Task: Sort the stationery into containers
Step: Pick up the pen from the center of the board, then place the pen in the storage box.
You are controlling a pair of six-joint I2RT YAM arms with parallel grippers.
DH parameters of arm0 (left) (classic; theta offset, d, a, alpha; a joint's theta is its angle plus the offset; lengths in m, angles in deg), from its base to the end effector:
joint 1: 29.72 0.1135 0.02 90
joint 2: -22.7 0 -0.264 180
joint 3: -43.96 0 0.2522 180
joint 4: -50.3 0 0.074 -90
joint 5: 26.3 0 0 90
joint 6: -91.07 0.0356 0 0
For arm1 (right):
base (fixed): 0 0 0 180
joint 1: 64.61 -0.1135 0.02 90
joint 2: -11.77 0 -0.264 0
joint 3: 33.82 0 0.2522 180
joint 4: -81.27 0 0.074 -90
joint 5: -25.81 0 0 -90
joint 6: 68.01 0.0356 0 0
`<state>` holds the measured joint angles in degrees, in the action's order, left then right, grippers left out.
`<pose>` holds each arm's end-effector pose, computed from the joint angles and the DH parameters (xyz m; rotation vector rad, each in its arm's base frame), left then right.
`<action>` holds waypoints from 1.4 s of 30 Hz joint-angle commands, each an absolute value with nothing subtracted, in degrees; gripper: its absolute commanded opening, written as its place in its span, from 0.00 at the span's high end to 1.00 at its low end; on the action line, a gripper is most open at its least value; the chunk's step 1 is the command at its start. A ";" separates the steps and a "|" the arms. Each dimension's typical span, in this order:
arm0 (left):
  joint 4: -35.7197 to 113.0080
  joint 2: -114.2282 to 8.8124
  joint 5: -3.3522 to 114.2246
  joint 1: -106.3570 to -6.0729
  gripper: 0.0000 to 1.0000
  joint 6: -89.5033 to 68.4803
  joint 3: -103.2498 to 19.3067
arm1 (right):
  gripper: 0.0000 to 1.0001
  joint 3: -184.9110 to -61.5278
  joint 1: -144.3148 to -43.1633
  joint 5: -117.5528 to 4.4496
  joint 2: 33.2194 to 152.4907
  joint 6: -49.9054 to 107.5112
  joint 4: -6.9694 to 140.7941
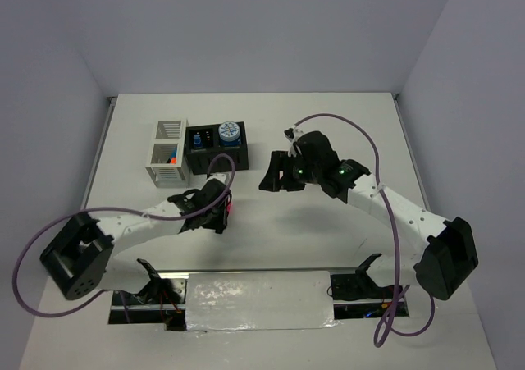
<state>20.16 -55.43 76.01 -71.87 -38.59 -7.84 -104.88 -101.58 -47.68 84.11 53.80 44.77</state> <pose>0.1918 -0.1634 0.1693 -0.0274 2.5486 -0.2949 0.2156 0.1750 0.2932 -0.2756 2.3648 0.9417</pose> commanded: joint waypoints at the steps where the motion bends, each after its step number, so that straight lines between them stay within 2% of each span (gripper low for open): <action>1: 20.98 -45.44 72.93 -72.43 1.00 -41.29 -6.72 | 0.31 -105.07 -101.26 -45.21 84.81 58.02 51.42; 6: 27.56 -35.24 67.75 -72.43 1.00 -39.89 -5.66 | 0.26 -105.85 -101.96 -41.25 86.56 62.50 56.87; 10: 31.26 -32.15 65.02 -72.43 1.00 -38.84 -4.96 | 0.24 -107.00 -102.67 -38.89 88.41 64.79 59.85; 13: 33.02 -30.83 64.14 -72.52 1.00 -38.48 -4.96 | 0.23 -109.63 -104.42 -40.45 90.52 64.36 56.89; 18: 34.52 -30.65 62.82 -72.52 1.00 -37.87 -5.57 | 0.24 -113.15 -106.53 -42.40 95.53 64.79 54.32; 22: 35.66 -31.09 61.50 -72.52 1.00 -37.69 -5.92 | 0.29 -116.39 -108.20 -44.67 98.52 64.18 52.84; 24: 35.92 -30.83 61.41 -72.52 1.00 -37.43 -5.93 | 0.33 -117.72 -108.38 -46.69 100.36 64.09 50.74; 26: 35.58 -30.74 61.85 -72.52 1.00 -37.08 -5.93 | 0.45 -119.39 -108.38 -47.66 101.68 63.47 48.80; 27: 35.40 -30.74 62.20 -72.43 1.00 -36.90 -6.19 | 0.55 -120.44 -108.56 -48.28 102.03 62.95 48.35; 30: 33.99 -31.00 63.43 -72.52 1.00 -36.38 -6.89 | 0.62 -121.67 -108.73 -47.85 102.13 62.25 46.85; 32: 33.55 -31.26 63.43 -72.52 1.00 -35.85 -7.24 | 0.74 -122.03 -108.91 -47.41 101.95 61.89 46.42; 33: 33.38 -31.53 63.43 -72.43 1.00 -35.58 -7.77 | 0.87 -122.20 -109.08 -47.06 102.12 61.37 46.33; 34: 33.03 -32.05 63.43 -72.43 0.96 -35.41 -8.21 | 0.97 -122.38 -109.00 -46.36 102.30 61.10 46.15; 36: 30.66 -32.58 66.41 -72.34 0.63 -35.14 -10.04 | 1.00 -122.73 -109.00 -45.74 102.39 59.97 46.50; 37: 29.17 -33.02 67.64 -72.43 0.40 -35.40 -11.19 | 1.00 -122.82 -108.82 -45.21 102.39 59.44 47.28; 38: 24.55 -33.20 71.22 -72.43 0.01 -36.19 -12.33 | 1.00 -123.86 -108.73 -45.03 102.39 58.99 49.21; 41: 11.80 -33.81 81.59 -72.43 0.01 -42.23 -19.88 | 1.00 -128.69 -108.38 -46.78 104.58 56.80 51.50; 42: 0.53 -34.16 89.98 -72.34 0.01 -44.96 -24.86 | 1.00 -133.58 -108.47 -48.01 106.85 55.14 51.86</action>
<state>18.91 -33.94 73.08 -72.41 -38.61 -15.30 -124.16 -108.47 -46.50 103.93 59.35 46.71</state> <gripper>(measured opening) 0.992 0.264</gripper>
